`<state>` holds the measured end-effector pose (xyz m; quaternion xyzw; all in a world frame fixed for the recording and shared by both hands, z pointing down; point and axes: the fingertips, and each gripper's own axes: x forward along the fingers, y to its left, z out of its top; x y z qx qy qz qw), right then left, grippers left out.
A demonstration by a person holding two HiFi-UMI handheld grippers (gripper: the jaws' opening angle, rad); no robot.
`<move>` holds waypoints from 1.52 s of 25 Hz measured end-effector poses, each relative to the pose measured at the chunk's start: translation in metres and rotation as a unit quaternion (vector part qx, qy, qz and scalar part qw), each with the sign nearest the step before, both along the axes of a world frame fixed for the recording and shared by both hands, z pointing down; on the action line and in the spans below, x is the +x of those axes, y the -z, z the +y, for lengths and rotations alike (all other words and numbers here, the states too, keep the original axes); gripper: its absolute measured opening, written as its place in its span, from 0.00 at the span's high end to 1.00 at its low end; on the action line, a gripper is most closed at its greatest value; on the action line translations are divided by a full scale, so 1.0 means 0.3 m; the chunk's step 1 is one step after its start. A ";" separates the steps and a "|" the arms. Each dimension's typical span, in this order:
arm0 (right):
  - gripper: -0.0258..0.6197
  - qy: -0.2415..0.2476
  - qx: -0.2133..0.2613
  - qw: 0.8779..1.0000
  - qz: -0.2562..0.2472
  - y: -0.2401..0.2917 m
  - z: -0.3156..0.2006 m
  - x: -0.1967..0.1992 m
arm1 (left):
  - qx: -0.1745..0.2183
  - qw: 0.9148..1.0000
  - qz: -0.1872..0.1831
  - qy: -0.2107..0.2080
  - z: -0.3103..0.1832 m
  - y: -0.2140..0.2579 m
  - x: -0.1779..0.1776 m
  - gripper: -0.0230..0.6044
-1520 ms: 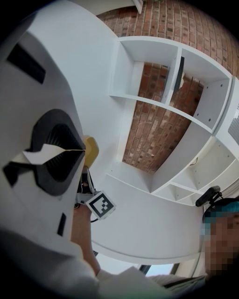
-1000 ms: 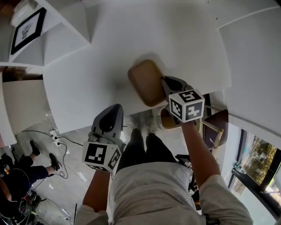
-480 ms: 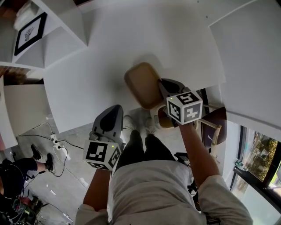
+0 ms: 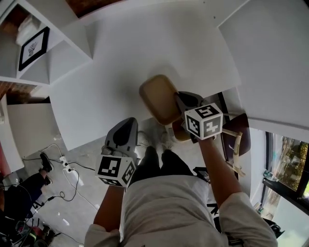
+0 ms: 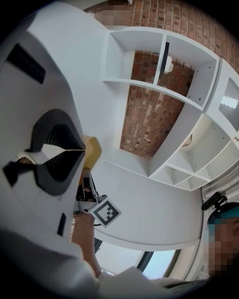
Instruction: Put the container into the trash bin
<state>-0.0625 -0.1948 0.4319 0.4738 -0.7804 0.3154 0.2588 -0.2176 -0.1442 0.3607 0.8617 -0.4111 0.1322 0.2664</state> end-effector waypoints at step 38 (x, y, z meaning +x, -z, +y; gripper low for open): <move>0.91 -0.138 0.007 0.990 -0.022 0.093 0.615 0.705 | 0.028 0.989 -0.005 -0.148 0.357 0.111 0.689 0.94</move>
